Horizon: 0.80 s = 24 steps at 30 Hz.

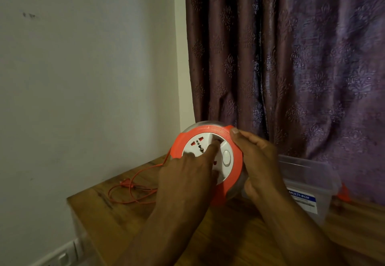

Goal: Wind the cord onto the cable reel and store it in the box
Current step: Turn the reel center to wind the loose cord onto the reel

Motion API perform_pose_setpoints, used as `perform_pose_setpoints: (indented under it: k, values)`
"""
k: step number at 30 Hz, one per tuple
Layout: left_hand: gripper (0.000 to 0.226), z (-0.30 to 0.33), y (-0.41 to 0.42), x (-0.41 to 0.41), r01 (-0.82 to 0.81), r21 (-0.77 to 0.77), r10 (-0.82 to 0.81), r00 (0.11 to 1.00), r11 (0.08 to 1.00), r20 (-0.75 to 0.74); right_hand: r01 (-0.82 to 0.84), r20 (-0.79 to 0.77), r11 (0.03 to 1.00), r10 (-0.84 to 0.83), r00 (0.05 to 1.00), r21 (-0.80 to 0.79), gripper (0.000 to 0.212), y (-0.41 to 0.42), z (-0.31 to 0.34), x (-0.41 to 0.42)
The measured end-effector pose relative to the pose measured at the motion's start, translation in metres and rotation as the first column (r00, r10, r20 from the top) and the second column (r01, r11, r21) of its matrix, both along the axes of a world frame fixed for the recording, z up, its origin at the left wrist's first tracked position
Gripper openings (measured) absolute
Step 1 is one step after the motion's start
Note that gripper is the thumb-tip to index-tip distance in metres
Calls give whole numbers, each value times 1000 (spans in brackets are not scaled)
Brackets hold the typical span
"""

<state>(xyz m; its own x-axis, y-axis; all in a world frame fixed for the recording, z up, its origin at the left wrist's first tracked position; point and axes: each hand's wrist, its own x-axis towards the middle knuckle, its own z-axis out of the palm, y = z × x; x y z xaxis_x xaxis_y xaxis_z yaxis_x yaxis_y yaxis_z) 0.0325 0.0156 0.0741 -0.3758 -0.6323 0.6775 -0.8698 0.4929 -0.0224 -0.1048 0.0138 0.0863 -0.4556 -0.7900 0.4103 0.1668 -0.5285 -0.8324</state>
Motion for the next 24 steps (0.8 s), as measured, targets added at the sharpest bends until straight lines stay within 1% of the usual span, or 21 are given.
perform_pose_setpoints:
  k: [2, 4, 7, 9, 11, 13, 14, 16, 19, 21, 24]
  values:
    - [68, 1, 0, 3, 52, -41, -50, 997, 998, 60, -19, -2, 1000, 19, 1000, -4, 18, 0, 2, -3]
    - [70, 5, 1, 8, 103, -36, -97, 988, 994, 123, -46, -4, 999, 46, 999, -9, 20, 1, 3, -7]
    - [71, 12, 2, 14, 116, -34, -108, 977, 993, 185, -59, -14, 998, 58, 998, -5, 20, 1, 4, -7]
    - [63, 15, 5, 15, 147, -30, -142, 981, 989, 132, -49, -18, 999, 48, 999, -13, 20, 1, 4, -4]
    - [54, 14, 11, 17, 222, -13, -221, 975, 975, 12, -26, -21, 999, 26, 999, -24, 20, 2, 4, -2]
    - [46, 13, 19, 22, 287, -61, -292, 947, 956, -135, 8, -14, 999, -8, 1000, -39, 17, 2, 4, -2]
    - [43, 11, 23, 25, 270, -90, -283, 942, 959, -182, 29, -6, 999, -29, 1000, -44, 14, 2, 4, -3]
    - [52, 9, 26, 29, 204, -102, -222, 952, 974, -211, 69, 11, 996, -68, 998, -48, 7, 2, 4, -3]
    - [67, 4, 24, 25, 128, -93, -142, 978, 987, -156, 89, 23, 994, -88, 996, -55, 6, 1, 3, 3]
    - [70, 2, 22, 18, 77, -80, -89, 985, 994, -147, 80, 14, 995, -79, 997, -60, 6, 1, 1, 7]
    - [72, 3, 20, 9, -4, -77, -10, 984, 997, -176, 80, 4, 994, -80, 997, -69, 5, 1, -1, 12]
